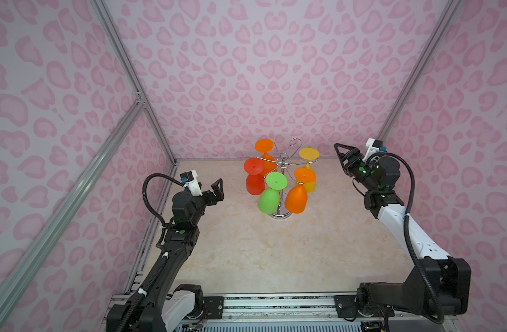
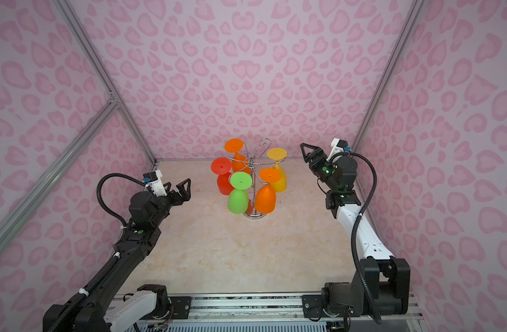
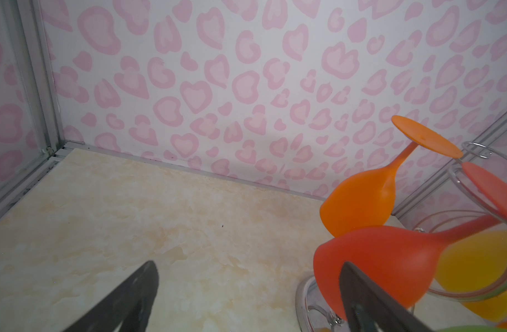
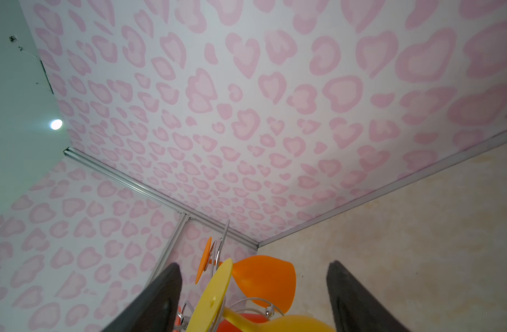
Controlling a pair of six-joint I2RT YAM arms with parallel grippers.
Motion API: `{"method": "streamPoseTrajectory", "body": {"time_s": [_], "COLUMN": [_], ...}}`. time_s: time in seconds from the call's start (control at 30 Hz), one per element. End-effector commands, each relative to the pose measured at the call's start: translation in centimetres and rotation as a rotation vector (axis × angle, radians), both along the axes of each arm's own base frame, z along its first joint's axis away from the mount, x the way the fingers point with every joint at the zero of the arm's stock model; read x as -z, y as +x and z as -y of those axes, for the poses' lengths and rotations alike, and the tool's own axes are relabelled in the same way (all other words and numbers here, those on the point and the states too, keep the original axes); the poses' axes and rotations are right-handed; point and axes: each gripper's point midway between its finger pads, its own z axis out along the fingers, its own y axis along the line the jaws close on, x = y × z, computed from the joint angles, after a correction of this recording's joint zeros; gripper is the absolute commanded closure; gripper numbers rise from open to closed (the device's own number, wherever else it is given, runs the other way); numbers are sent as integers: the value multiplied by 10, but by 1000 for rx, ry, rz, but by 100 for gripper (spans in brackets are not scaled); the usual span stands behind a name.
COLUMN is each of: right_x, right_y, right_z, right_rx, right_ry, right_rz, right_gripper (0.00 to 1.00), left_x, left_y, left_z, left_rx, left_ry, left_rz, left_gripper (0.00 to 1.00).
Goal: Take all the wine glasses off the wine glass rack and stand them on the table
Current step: 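Raise both arms and reach the right gripper toward the yellow glass's foot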
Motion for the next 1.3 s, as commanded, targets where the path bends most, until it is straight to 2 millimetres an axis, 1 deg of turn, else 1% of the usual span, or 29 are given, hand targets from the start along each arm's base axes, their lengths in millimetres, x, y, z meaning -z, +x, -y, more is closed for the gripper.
{"method": "streamPoseTrajectory", "body": {"time_s": [0.0,0.07,0.17,0.23,0.4,0.53,0.67,0.83,1.2,1.27], "right_x": [-24,-20,-19,-17,-8,-10,-10,-8,0,-1], "right_y": [-7,-5,-5,-4,-1,-2,-2,-1,1,1], "right_z": [-29,-39,-52,-56,-59,-62,-64,-64,-64,-64], "right_rx": [-126,-129,-147,-156,-160,-170,-174,-173,-169,-170], "right_ry": [73,41,8,6,1,10,1,-6,-19,-23], "right_rz": [58,45,41,34,9,18,14,4,-22,-22], "right_gripper": [20,20,22,24,31,33,38,50,65,70], "left_x": [-7,-6,-5,-5,-3,-4,-6,-8,-11,-10], "left_y": [0,0,0,0,0,-1,-2,-5,-8,-8], "left_z": [3,4,3,3,4,4,3,2,0,-1], "left_rx": [17,18,17,16,18,20,16,7,-1,-2], "left_ry": [-2,-2,-1,0,-3,-3,-1,-1,6,5], "left_rz": [18,19,17,17,12,14,19,28,37,34], "left_gripper": [1,1,1,0,0,0,0,0,0,0]}}
